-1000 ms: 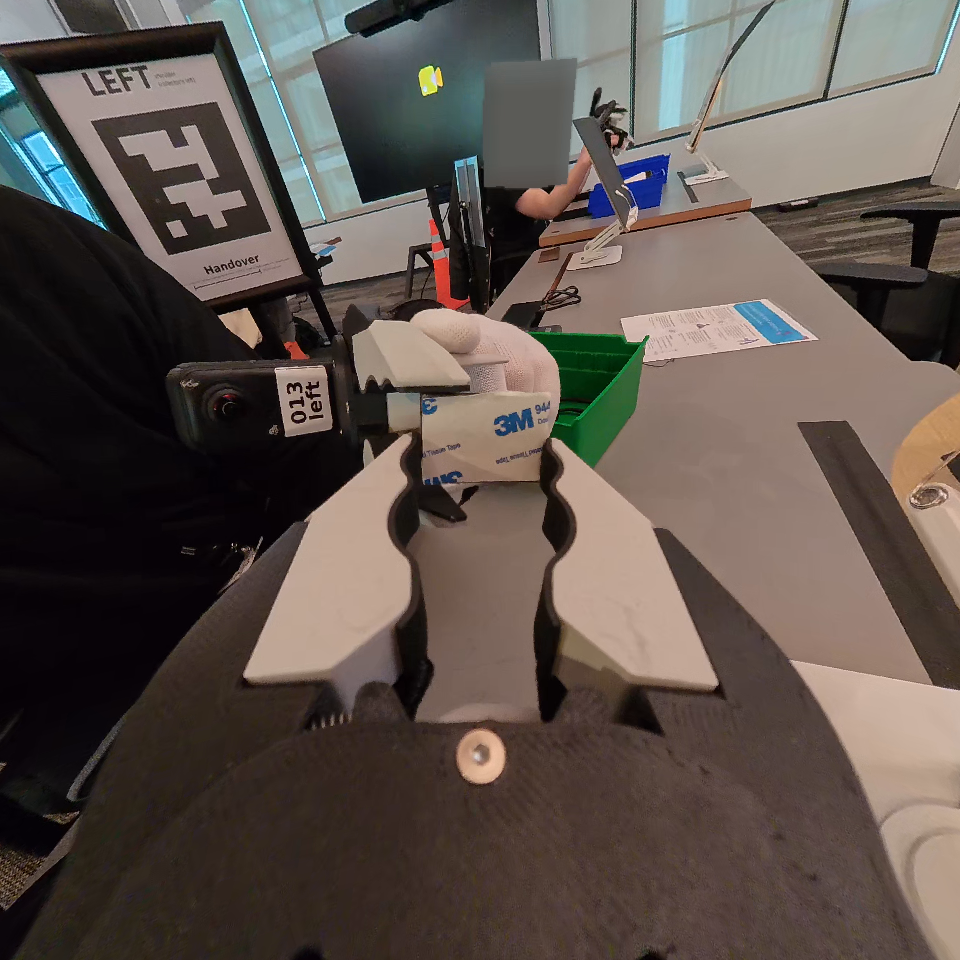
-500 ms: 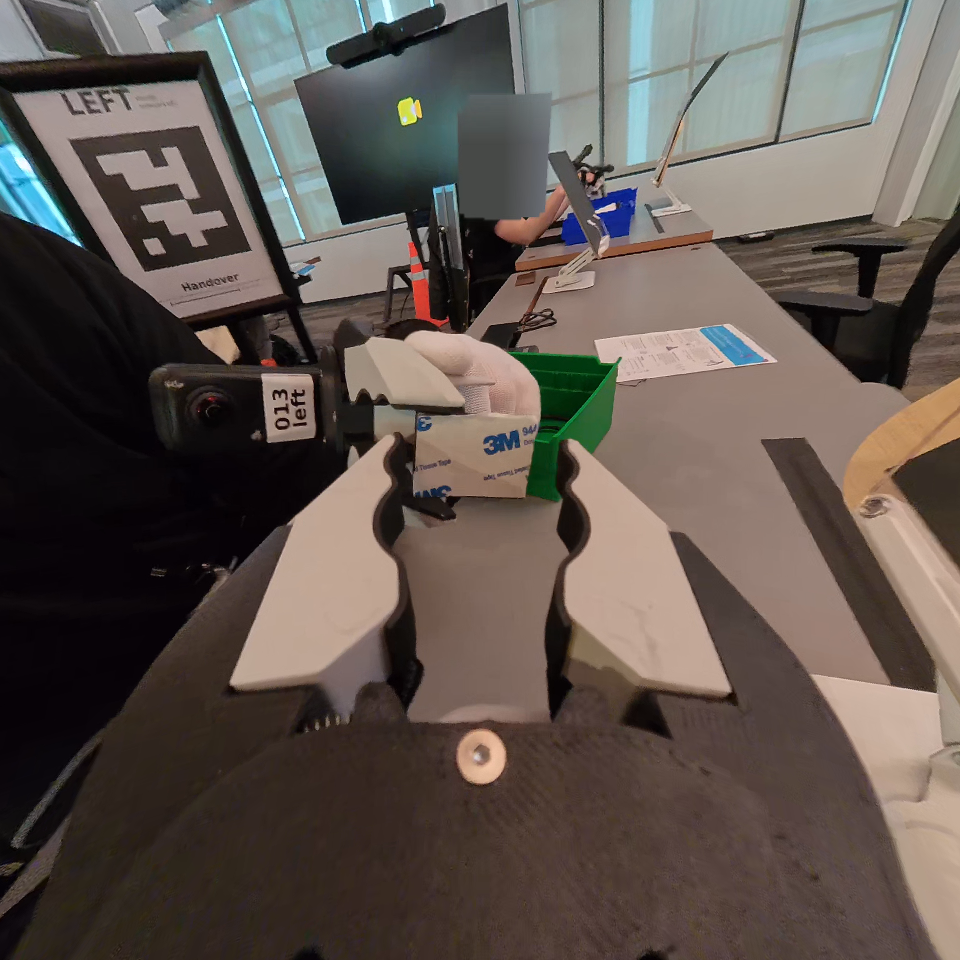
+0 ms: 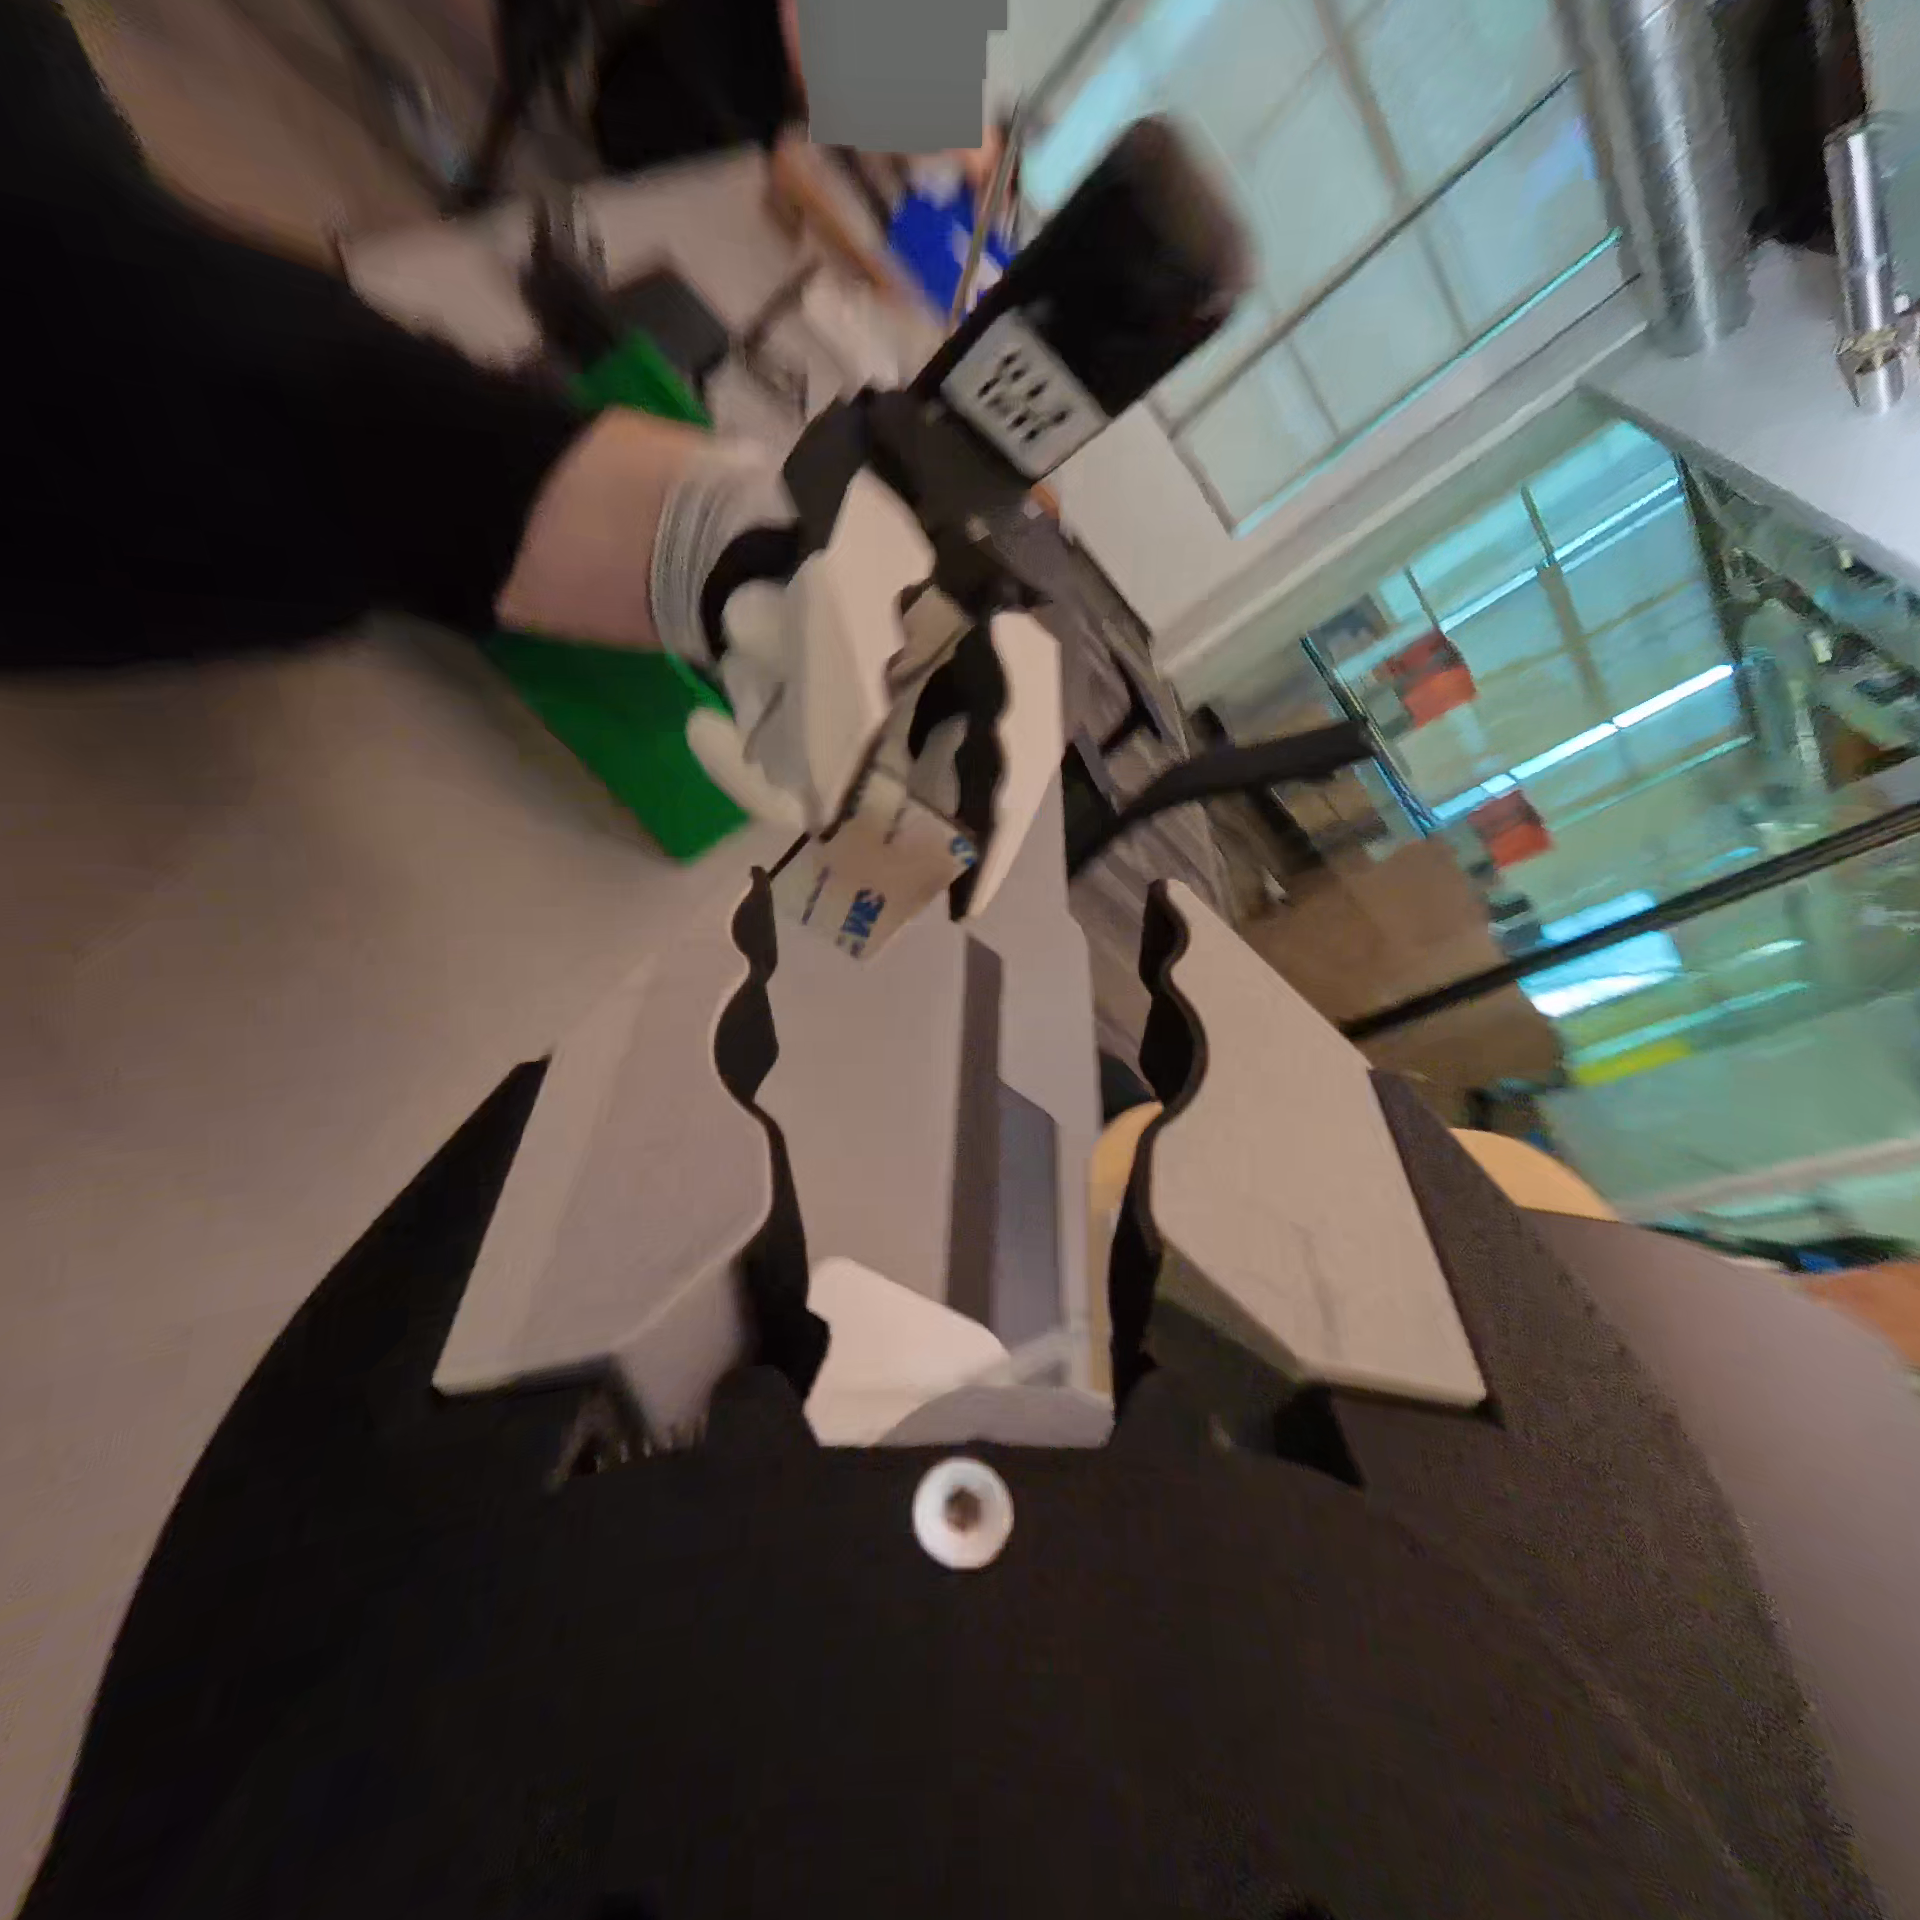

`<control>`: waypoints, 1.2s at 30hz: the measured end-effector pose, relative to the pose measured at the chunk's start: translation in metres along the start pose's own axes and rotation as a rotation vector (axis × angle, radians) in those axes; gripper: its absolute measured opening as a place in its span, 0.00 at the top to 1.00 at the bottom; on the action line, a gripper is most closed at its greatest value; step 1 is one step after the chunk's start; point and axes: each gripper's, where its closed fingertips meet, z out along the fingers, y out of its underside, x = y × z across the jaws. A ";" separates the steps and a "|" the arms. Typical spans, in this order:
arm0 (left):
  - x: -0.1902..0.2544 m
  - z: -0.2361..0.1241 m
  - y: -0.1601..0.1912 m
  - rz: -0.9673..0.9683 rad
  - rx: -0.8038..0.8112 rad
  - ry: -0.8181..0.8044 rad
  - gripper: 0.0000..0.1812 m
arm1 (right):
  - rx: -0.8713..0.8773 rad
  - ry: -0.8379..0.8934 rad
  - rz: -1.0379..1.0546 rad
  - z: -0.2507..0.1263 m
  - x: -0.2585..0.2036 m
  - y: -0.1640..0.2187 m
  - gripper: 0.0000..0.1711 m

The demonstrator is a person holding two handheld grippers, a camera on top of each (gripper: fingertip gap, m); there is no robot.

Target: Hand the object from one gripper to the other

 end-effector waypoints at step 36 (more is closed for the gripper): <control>0.008 -0.020 0.024 -0.322 0.084 0.323 0.83 | -0.262 -0.073 -0.356 0.056 -0.045 0.011 0.77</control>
